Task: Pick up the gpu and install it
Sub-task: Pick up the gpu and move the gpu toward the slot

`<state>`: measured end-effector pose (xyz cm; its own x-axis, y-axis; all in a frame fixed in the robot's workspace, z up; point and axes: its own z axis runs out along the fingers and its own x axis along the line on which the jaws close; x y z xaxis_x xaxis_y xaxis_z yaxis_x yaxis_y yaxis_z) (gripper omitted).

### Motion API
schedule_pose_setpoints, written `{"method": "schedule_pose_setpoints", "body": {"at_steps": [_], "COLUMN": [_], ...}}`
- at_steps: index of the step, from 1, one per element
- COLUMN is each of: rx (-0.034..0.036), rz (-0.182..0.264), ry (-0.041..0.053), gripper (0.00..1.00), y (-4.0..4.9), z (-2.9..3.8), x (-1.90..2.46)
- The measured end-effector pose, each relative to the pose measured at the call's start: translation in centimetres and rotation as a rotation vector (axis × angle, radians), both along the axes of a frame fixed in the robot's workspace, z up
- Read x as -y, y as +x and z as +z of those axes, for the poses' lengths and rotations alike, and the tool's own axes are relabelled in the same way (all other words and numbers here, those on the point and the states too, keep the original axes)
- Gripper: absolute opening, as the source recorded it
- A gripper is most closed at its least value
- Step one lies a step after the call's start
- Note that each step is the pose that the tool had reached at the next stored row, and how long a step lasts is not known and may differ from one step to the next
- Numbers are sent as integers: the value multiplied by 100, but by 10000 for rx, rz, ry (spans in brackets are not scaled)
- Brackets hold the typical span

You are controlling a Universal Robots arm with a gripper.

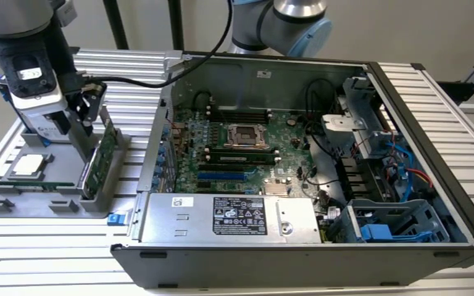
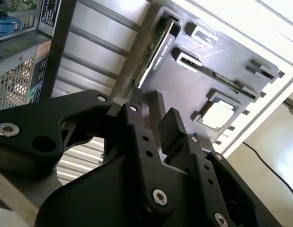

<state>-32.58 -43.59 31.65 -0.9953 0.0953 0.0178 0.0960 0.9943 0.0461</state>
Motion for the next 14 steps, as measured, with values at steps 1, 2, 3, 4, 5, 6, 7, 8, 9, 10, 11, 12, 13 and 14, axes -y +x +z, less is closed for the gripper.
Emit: {"method": "schedule_pose_setpoints", "body": {"at_steps": [1, 2, 3, 4, 5, 6, 7, 8, 9, 10, 11, 12, 13, 14], "rx": [0, -1, -1, -1, -1, -1, -1, -1, -1, -1, -1, -1, 0, 0], "rz": [0, 1, 1, 1, 1, 1, 1, 1, 1, 1, 0, 0, 1, 0], "ry": [0, 0, -1, -1, 0, -1, -1, -1, -1, 0, -1, -1, 0, 0], "gripper": [100, 100, 100, 100, 100, 100, 100, 100, 100, 100, 100, 100, 100, 100], "y": [-2, -4, -6, -8, -8, -9, -9, -9, -10, -10, -10, -10, -9, -9], "z": [-6, -12, -18, -24, -31, -37, -44, -51, -57, -64, -71, -78, -85, -92], "x": [0, 1, 1, 1, 1, 1, 1, 1, 1, 1, 1, 2, 2, 2]}}
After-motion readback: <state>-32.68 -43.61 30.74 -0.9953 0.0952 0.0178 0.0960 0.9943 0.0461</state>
